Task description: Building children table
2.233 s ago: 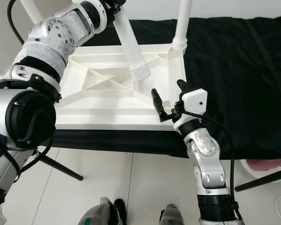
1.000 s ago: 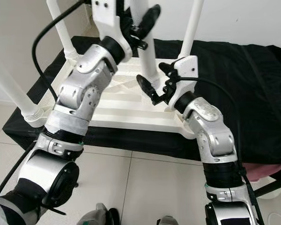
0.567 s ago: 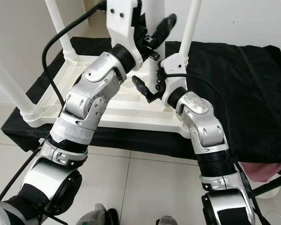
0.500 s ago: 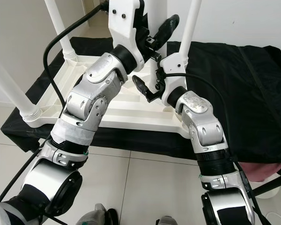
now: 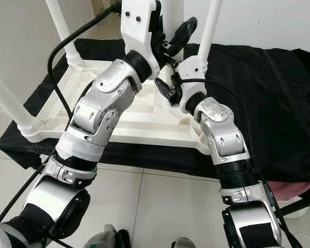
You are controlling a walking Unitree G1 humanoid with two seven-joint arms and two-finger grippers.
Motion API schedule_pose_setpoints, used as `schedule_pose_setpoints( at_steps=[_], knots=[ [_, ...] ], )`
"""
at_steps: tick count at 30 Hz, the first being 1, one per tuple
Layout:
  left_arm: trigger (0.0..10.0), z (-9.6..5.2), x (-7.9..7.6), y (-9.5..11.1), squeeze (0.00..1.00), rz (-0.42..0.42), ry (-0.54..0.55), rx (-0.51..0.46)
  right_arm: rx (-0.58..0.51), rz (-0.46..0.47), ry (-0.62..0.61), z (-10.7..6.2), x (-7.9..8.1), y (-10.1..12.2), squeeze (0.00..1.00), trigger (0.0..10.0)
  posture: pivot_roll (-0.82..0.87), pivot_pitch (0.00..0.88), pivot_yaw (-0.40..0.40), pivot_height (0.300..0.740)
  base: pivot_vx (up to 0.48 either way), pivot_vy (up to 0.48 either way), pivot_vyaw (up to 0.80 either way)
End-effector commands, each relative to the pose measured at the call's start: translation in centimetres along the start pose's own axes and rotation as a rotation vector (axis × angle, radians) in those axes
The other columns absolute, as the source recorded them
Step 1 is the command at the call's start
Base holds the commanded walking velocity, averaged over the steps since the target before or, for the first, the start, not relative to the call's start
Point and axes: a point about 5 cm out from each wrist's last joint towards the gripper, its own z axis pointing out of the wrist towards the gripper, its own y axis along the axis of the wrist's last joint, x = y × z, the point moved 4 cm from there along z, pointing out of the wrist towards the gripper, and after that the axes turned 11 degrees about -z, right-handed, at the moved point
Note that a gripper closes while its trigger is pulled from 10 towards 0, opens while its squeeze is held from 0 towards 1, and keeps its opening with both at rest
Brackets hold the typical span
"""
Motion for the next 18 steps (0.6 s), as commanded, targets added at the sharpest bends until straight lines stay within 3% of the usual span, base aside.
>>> schedule_pose_setpoints(
  at_steps=[1,2,3,4,6,7,15,16,17,18],
  knots=[
    [10.0,0.1,-0.7,-0.2,0.0,0.021,-0.029,0.013,-0.041,-0.067,0.033,0.4,0.6,1.2,0.0,0.0,-0.1,0.061,0.061,0.74,0.0,0.0,0.0],
    [10.0,0.1,-0.9,-0.4,0.0,0.023,-0.043,0.019,-0.037,-0.093,0.03,0.4,0.7,1.1,0.0,3.7,-0.1,0.063,0.059,0.74,0.0,0.0,0.0],
    [10.0,0.1,-0.9,-0.4,0.0,0.023,-0.043,0.019,-0.037,-0.093,0.03,0.4,0.7,1.1,0.0,3.7,-0.1,0.063,0.059,0.74,0.0,0.0,0.0],
    [10.0,0.0,-1.1,-0.5,0.0,0.025,-0.052,0.024,-0.035,-0.113,0.029,0.4,0.8,1.0,0.0,10.0,-0.1,0.063,0.059,0.74,0.0,0.0,0.0],
    [10.0,-0.2,-1.4,-0.8,0.0,0.013,-0.081,0.028,-0.027,-0.074,0.008,0.5,0.9,0.7,0.0,10.0,-0.11,0.066,0.051,0.74,0.0,0.0,0.0],
    [10.0,-0.3,-1.4,-1.0,1.0,-0.005,-0.087,0.031,-0.024,-0.048,-0.001,0.5,0.9,0.6,0.0,10.0,-0.11,0.066,0.051,0.74,0.0,0.0,0.0],
    [10.0,-0.6,-0.9,-0.9,1.0,-0.015,-0.081,0.026,-0.012,0.084,-0.06,0.6,1.2,0.2,0.0,10.0,-0.11,0.077,0.049,0.74,0.0,0.0,0.0],
    [10.0,-0.6,-0.8,-0.6,0.74,-0.014,-0.081,0.021,-0.007,0.116,-0.078,0.6,1.3,0.0,0.0,10.0,-0.11,0.077,0.049,0.74,0.0,0.0,0.0],
    [10.0,-0.6,-0.8,-0.6,0.74,-0.014,-0.081,0.021,-0.007,0.116,-0.078,0.6,1.3,0.0,0.0,10.0,-0.11,0.077,0.049,0.74,0.0,0.0,0.0],
    [10.0,-0.7,-0.7,-0.3,0.0,-0.019,-0.082,0.009,-0.004,0.144,-0.098,0.6,1.5,-0.1,0.0,10.0,-0.1,0.084,0.051,0.74,0.0,0.0,0.0]
  ],
)
